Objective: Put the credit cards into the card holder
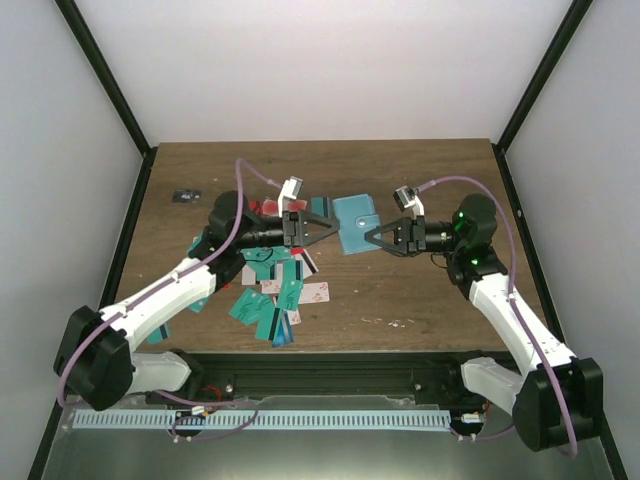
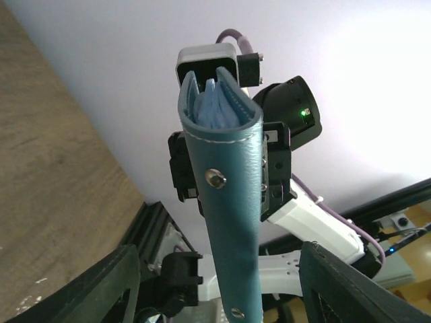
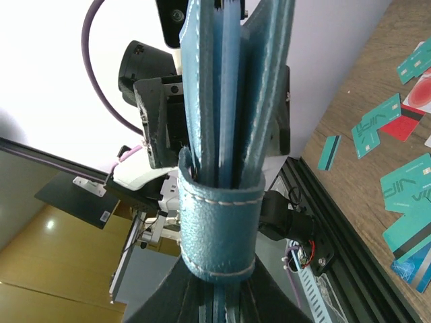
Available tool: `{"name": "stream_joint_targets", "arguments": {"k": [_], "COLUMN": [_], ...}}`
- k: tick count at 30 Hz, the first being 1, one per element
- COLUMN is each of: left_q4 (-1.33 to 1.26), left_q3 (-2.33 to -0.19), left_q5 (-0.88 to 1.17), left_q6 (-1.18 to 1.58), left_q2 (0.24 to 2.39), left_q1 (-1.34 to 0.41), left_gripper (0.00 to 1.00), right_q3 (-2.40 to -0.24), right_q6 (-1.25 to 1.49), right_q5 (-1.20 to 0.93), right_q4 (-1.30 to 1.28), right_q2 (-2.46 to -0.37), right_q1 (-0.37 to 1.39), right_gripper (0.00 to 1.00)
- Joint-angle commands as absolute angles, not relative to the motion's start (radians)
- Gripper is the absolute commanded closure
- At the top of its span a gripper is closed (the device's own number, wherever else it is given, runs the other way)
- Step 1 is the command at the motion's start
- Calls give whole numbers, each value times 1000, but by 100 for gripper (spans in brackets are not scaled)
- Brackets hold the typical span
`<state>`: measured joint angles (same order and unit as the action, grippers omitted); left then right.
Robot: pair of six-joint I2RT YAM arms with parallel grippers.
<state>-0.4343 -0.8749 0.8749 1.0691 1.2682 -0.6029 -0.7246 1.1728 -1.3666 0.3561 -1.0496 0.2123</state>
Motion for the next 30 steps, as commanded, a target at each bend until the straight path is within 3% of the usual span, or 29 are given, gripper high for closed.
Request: {"name": "stream_joint_targets", "arguments": {"k": [1, 7, 14, 16, 20, 22, 27, 30], "left_q4": [-568, -675, -715, -694, -589, -461, -112, -4], "left_q3": [-883, -886, -905, -905, -909, -929, -1032, -1082], "left_q5": [897, 897, 885, 874, 848, 813, 699, 675], "left_q6": [1110, 1162, 1180, 1172, 1114, 1045, 851, 794], "left_q2": [1302, 1345, 1372, 1363, 1336, 1316, 1305, 1330], "left_q1": [-629, -652, -671, -670, -668, -666, -666, -667], "left_gripper": [37, 53, 91, 96, 96, 96, 96, 96], "right_q3": [-777, -777, -772, -792, -895, -946, -1007, -1027], "right_q6": [1228, 1267, 1249, 1154, 788, 634, 417, 360], "right_q5": [-1399, -1415, -1409, -1394, -1271, -1202, -1008, -890], "right_q4": [459, 519, 507, 372, -159, -339, -602, -679], "right_q2": [-1035, -1035, -1040, -1036, -1041, -1048, -1041, -1056], "right_q1": [231, 247, 255, 255, 252, 250, 249, 250], "right_gripper": [99, 99, 97, 85, 38, 20, 1, 0]}}
